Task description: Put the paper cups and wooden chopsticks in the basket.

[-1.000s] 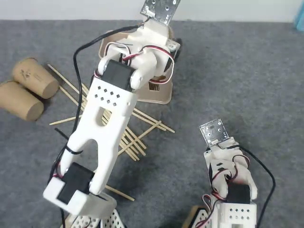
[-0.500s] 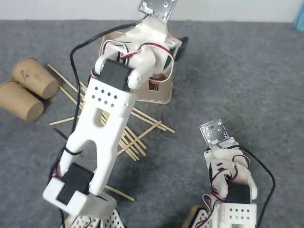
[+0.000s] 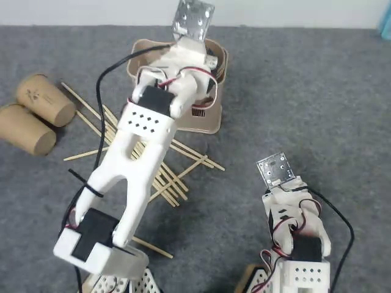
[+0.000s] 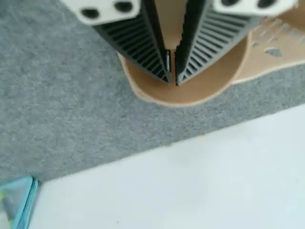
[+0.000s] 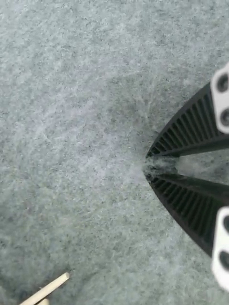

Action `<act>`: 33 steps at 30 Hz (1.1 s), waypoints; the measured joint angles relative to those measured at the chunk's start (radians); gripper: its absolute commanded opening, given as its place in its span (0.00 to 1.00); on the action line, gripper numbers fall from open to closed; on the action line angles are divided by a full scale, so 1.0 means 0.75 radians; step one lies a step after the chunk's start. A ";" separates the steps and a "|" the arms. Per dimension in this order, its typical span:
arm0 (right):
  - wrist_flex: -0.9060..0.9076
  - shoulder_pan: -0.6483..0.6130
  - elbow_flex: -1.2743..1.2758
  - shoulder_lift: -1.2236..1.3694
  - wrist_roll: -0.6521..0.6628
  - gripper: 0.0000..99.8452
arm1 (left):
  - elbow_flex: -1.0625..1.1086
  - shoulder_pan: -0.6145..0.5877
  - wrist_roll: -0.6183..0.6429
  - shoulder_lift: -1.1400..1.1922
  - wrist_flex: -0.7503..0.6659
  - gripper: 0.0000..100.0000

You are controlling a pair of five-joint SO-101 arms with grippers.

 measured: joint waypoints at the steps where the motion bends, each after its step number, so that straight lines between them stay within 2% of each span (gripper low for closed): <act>1: 0.000 0.000 0.000 0.000 0.000 0.01 | 0.035 0.000 0.002 0.000 -0.031 0.01; 8: 0.000 0.000 0.000 0.000 0.000 0.01 | 0.200 -0.006 0.012 0.000 -0.180 0.01; 15: 0.000 0.000 0.000 0.000 0.000 0.01 | 0.182 -0.041 0.006 -0.020 -0.178 0.02; 20: 0.000 0.000 0.000 0.000 0.000 0.01 | 0.045 -0.125 0.008 -0.172 -0.094 0.02; 26: 0.000 0.000 0.000 0.000 0.000 0.01 | -0.180 -0.333 0.008 -0.268 0.102 0.02; 30: 0.000 0.000 0.000 0.000 0.000 0.01 | -0.284 -0.589 0.008 -0.268 0.225 0.02; 33: 0.000 0.000 0.000 0.000 0.000 0.01 | -0.297 -0.810 0.008 -0.266 0.241 0.02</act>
